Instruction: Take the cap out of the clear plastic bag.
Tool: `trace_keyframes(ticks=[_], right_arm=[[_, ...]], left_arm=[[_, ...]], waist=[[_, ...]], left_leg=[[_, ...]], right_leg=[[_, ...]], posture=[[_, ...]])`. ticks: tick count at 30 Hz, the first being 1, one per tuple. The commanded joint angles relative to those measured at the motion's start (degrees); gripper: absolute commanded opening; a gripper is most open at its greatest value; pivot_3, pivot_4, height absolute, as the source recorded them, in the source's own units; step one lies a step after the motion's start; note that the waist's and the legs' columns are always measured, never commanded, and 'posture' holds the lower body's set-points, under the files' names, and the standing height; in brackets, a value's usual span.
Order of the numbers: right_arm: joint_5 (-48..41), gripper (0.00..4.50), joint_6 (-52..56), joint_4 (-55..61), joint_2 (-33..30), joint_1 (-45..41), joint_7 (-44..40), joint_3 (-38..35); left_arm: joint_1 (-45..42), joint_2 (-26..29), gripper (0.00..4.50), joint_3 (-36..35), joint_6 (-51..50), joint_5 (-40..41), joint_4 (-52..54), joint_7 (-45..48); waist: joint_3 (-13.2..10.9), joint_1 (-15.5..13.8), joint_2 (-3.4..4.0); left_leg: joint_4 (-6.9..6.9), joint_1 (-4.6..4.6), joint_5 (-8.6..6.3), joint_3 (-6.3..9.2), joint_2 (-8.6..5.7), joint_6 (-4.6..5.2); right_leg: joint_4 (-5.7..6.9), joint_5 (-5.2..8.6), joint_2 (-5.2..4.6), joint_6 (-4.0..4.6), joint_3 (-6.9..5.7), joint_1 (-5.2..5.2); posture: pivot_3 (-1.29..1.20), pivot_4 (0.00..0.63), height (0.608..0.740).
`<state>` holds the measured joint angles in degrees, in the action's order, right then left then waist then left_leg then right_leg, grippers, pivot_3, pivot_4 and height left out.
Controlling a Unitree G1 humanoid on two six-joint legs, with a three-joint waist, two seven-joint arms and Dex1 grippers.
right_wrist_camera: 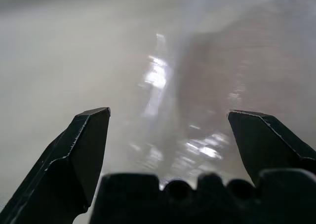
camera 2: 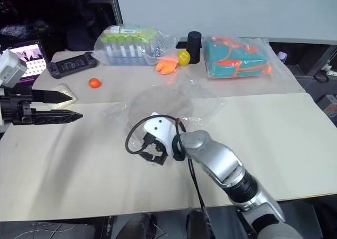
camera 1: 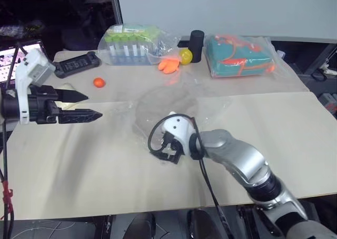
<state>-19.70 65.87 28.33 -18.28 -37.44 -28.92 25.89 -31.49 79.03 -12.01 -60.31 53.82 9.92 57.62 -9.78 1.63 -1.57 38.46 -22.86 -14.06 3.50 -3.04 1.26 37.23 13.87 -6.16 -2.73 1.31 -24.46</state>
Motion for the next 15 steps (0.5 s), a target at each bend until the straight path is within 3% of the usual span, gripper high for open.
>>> trace_keyframes(ticks=[1, 2, 5, 8, 10, 15], right_arm=[[-4.2, 4.50, 3.0, 2.8, 3.4, 1.2, 0.6, -6.6], [-5.0, 4.50, 4.7, 2.1, 4.6, 2.0, 1.5, -9.3], [-10.8, 4.50, 15.4, -1.4, 11.1, 2.9, 2.9, -27.3], [-15.7, 4.50, 24.1, -3.5, 10.5, 0.2, 0.8, -41.1], [-23.4, 4.50, 26.6, -8.2, 7.5, 0.1, 1.2, -49.4], [-37.5, 4.50, 26.6, -19.7, -4.1, 3.1, 8.6, -58.1]], left_arm=[[-4.3, -0.6, 4.47, 1.6, -0.2, -1.8, -1.7, 1.4], [-5.2, -1.1, 4.47, 2.0, -0.4, -1.8, -2.1, 1.5], [-6.4, -3.2, 4.47, 1.8, -1.5, -0.8, -2.3, 2.0], [-4.1, -5.6, 4.47, 0.7, 0.5, -2.1, -0.7, 1.7], [-2.7, -7.8, 4.47, -0.3, 1.0, -1.9, 0.9, 1.0], [-0.7, -11.8, 4.47, -1.4, 1.4, -1.9, 3.0, -0.7]], waist=[[0.0, 0.1, 0.00], [0.0, 0.2, 0.00], [0.0, 0.1, -0.03], [0.0, 0.0, -0.02], [0.0, -0.1, -0.02], [0.0, -0.2, 0.00]], left_leg=[[0.02, 0.01, 0.00, 0.00, -0.01, 0.00], [0.02, 0.02, 0.00, 0.00, -0.01, 0.00], [0.07, 0.03, 0.00, 0.07, 0.00, 0.00], [0.17, 0.02, -0.01, 0.06, -0.03, 0.01], [0.20, 0.03, -0.01, 0.06, -0.02, 0.02], [0.14, 0.05, -0.02, 0.05, 0.00, 0.04]], right_leg=[[0.01, 0.00, 0.00, -0.01, 0.00, 0.02], [0.01, 0.00, 0.00, -0.01, 0.00, 0.04], [0.06, 0.00, 0.01, -0.01, -0.05, 0.08], [0.40, -0.01, -0.01, -0.02, -0.01, 0.08], [0.40, -0.01, -0.01, -0.03, -0.01, 0.08], [0.33, -0.01, -0.02, -0.02, 0.01, 0.04]], posture=[[0.00, 0.150, 0.740], [0.00, 0.150, 0.740], [0.00, 0.150, 0.740], [0.00, 0.150, 0.740], [0.00, 0.150, 0.740], [0.00, 0.150, 0.740]])
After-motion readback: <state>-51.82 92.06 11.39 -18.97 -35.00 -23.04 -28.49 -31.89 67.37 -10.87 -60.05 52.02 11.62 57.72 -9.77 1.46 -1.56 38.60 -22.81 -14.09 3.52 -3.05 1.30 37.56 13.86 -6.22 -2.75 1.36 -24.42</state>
